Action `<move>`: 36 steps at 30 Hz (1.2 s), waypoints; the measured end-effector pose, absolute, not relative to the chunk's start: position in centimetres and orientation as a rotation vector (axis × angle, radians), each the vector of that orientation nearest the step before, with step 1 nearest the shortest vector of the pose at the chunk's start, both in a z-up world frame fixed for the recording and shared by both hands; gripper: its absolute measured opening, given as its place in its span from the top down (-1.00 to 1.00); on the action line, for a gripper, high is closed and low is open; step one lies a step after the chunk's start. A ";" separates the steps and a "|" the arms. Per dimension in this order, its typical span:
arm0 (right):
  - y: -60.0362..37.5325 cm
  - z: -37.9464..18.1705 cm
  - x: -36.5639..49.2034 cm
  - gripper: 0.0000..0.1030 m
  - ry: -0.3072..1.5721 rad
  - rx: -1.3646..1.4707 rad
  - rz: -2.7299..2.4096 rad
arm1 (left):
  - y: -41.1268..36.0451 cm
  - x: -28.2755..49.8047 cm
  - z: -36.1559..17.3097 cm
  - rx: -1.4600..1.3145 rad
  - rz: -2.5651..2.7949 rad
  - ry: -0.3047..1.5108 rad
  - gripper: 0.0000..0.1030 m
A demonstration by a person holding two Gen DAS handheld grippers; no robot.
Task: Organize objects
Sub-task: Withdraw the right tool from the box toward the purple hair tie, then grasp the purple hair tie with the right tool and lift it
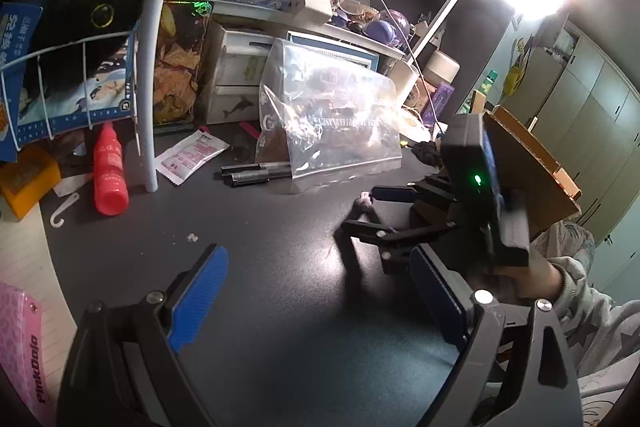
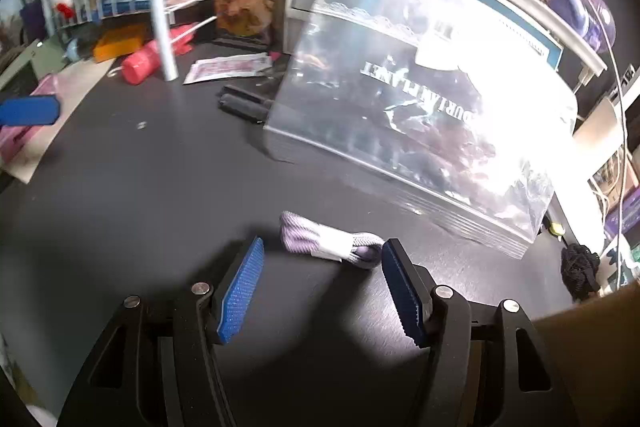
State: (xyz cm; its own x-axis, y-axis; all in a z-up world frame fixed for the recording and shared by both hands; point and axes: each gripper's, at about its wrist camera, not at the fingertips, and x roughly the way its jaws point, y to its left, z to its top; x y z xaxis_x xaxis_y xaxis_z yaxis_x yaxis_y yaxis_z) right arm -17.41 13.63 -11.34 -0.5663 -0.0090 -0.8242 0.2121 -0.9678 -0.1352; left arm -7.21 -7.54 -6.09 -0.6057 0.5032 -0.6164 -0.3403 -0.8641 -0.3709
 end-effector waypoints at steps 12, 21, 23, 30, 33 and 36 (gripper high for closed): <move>13.8 -11.3 -16.2 0.22 0.184 1.400 -2.588 | -7.5 -7.3 -6.0 -1.042 2.439 -0.303 -0.77; 12.9 -11.2 -13.3 0.40 0.199 1.400 -2.547 | -6.8 -7.3 -6.1 -1.050 2.421 -0.288 -0.77; 13.1 -11.1 -12.6 0.40 0.208 1.404 -2.544 | -6.6 -7.3 -6.3 -1.056 2.415 -0.283 -0.77; 14.0 -11.1 -11.5 0.44 0.212 1.442 -2.549 | -6.1 -7.5 -6.6 -1.062 2.395 -0.294 -0.77; 14.0 -11.1 -11.2 0.84 0.229 1.426 -2.554 | -6.1 -7.5 -6.6 -1.062 2.392 -0.297 -0.77; 13.5 -11.1 -10.8 0.85 0.257 1.407 -2.555 | -5.8 -7.5 -6.6 -1.063 2.376 -0.298 -0.77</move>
State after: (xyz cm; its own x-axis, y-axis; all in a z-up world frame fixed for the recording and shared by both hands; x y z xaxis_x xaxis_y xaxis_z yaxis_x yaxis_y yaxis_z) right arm -10.82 13.49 -11.15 -0.5211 -0.1012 -0.8475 0.2682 -0.9621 -0.0500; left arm -7.49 -5.81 -6.64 -0.5596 0.5380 -0.6304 -0.3656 -0.8429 -0.3948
